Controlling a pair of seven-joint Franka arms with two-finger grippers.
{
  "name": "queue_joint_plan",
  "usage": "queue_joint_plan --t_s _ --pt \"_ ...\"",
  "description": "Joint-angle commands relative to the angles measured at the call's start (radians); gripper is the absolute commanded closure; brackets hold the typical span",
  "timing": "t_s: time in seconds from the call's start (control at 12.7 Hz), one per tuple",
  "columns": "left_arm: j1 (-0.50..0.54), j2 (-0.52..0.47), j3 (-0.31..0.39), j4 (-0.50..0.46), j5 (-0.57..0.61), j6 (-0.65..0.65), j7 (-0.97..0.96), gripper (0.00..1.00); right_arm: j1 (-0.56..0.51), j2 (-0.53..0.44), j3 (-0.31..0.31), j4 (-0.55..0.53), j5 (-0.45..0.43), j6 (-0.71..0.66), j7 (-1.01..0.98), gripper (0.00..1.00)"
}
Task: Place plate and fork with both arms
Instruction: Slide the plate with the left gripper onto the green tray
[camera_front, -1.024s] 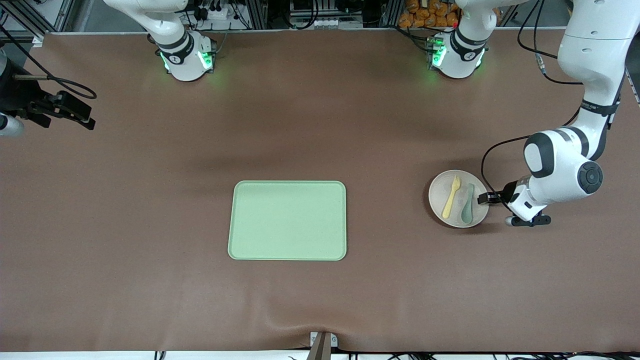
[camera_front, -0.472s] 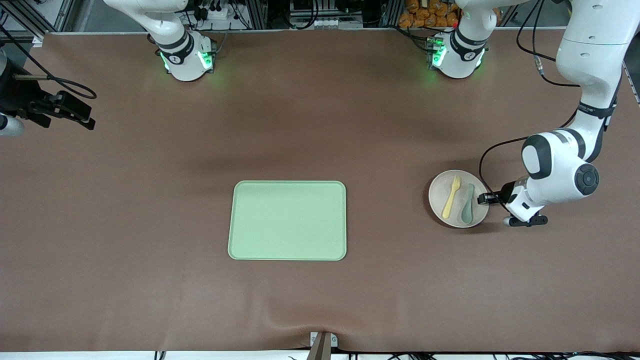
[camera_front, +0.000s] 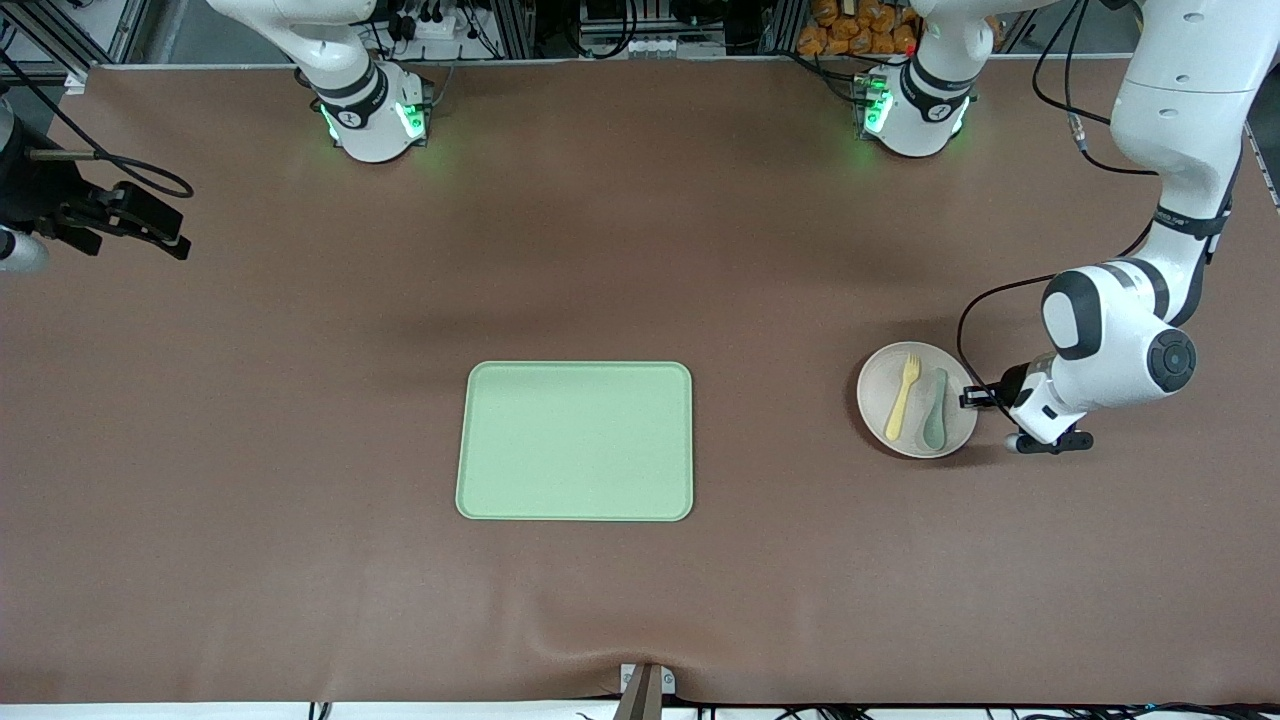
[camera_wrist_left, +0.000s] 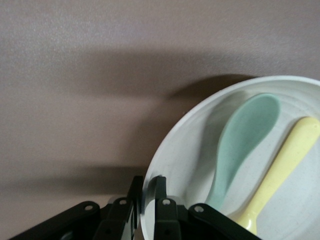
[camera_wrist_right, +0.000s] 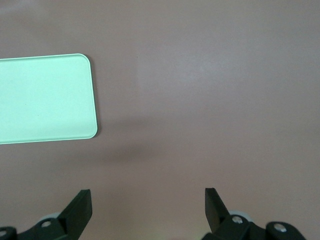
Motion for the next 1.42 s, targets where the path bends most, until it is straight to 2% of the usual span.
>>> queue_joint_plan --t_s 0.0,0.24,0.47,0.71,0.87,1.02,1.34 --pt "0.001 0.016 -0.005 0.018 -0.031 0.009 0.025 0.99 -0.001 -0.002 -0.002 0.003 0.009 -0.007 0.003 0.00" --pt "-0.013 0.023 -0.032 0.041 -0.097 0.009 0.025 1.00 -0.001 -0.002 -0.002 0.001 0.009 -0.008 0.003 0.00" --pt "-0.016 0.030 -0.084 0.081 -0.099 -0.002 0.016 1.00 0.001 -0.002 -0.002 0.001 0.009 -0.010 0.003 0.00" --pt "-0.024 0.060 -0.141 0.168 -0.099 -0.007 0.003 1.00 0.004 -0.002 -0.002 0.003 0.009 -0.010 0.003 0.00" --pt "-0.091 0.097 -0.154 0.263 -0.099 -0.048 -0.057 1.00 0.004 -0.002 -0.002 0.003 0.009 -0.010 0.003 0.00" --pt "-0.163 0.138 -0.152 0.361 -0.091 -0.093 -0.211 1.00 0.001 -0.002 -0.002 0.001 0.009 -0.010 0.003 0.00" --pt "-0.283 0.165 -0.151 0.457 -0.091 -0.094 -0.344 1.00 0.001 -0.002 -0.002 0.001 0.009 -0.010 0.003 0.00"
